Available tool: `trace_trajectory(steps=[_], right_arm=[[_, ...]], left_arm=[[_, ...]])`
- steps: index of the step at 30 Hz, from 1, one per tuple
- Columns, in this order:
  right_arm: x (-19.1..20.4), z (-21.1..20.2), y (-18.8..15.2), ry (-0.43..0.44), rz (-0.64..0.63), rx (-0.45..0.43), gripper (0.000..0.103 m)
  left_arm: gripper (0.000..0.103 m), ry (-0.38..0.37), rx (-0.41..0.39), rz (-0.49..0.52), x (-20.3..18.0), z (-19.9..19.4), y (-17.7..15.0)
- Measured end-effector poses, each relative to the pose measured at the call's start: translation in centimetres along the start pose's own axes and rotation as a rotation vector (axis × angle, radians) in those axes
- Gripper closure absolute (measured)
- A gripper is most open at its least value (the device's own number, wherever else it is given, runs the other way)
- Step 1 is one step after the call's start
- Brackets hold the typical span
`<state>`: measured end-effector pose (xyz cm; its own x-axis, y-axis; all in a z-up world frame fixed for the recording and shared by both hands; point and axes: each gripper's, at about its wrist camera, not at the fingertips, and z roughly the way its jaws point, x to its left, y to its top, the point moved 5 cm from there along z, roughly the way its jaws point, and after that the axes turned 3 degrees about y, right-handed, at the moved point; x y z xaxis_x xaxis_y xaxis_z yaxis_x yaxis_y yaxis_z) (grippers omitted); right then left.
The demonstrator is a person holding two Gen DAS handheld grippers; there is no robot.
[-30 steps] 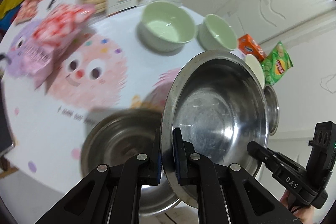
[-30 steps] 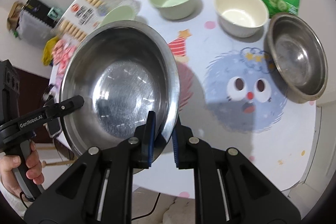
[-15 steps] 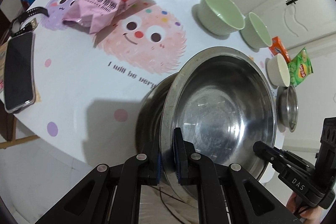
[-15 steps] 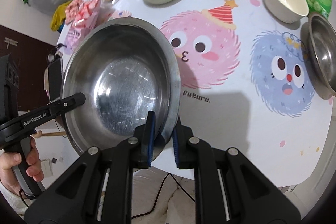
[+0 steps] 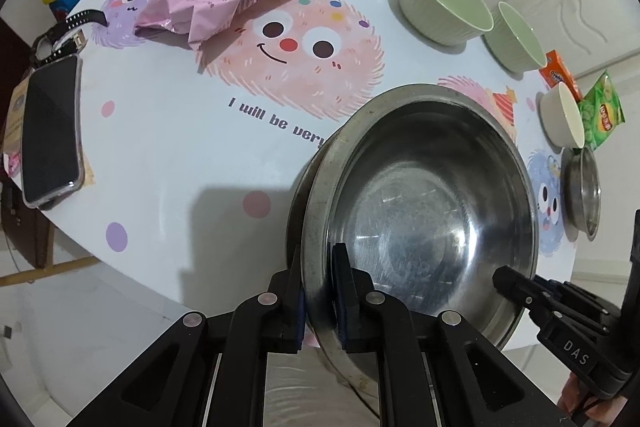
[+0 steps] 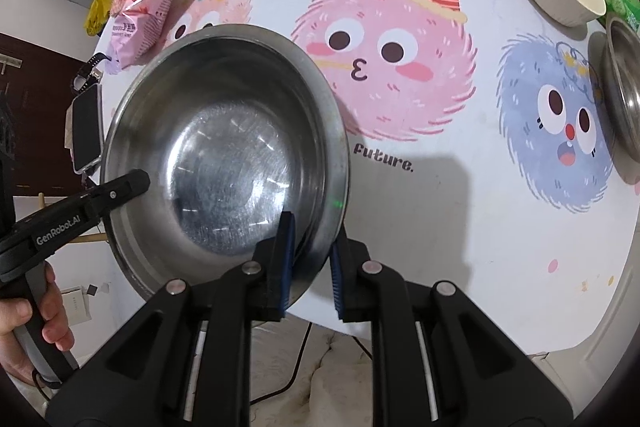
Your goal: Organize plates and bowls
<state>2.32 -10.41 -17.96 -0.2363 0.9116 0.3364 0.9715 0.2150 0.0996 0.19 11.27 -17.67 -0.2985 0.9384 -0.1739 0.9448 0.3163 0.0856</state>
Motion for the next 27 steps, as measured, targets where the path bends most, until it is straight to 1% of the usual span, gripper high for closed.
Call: trace_trajectory(steps=[2,3,6,9,12,18,27], right_arm=[[0.2,0.2,0.3,-0.005,-0.001,0.005,0.084],[0.3,0.1,0.3,0.01,-0.005,0.011,0.084],[0.6,-0.1,0.2,0.002,-0.018,0.012,0.084],[0.9,0.1,0.2,-0.018,-0.036,0.018,0.084],[1.2,0.2,0.1,-0.038,-0.056,0.026,0.083],[1.4,1.0,0.2,-0.07,-0.072,0.068,0.083],[1.8,1.3,0.8,-0.113,-0.083,0.081,0.082]], left_arm=[[0.092,0.009,0.001,-0.006,0.0,-0.2,0.0],[0.092,0.012,-0.003,-0.005,0.1,-0.4,0.0],[0.091,0.038,-0.006,0.004,0.0,-0.6,-0.2],[0.087,0.078,-0.001,0.012,0.0,-0.3,-0.5],[0.086,0.114,0.004,0.033,-0.1,0.0,-0.7],[0.084,0.121,0.039,0.013,0.3,1.0,-0.9],[0.082,0.126,0.056,0.014,0.0,1.9,-0.7]])
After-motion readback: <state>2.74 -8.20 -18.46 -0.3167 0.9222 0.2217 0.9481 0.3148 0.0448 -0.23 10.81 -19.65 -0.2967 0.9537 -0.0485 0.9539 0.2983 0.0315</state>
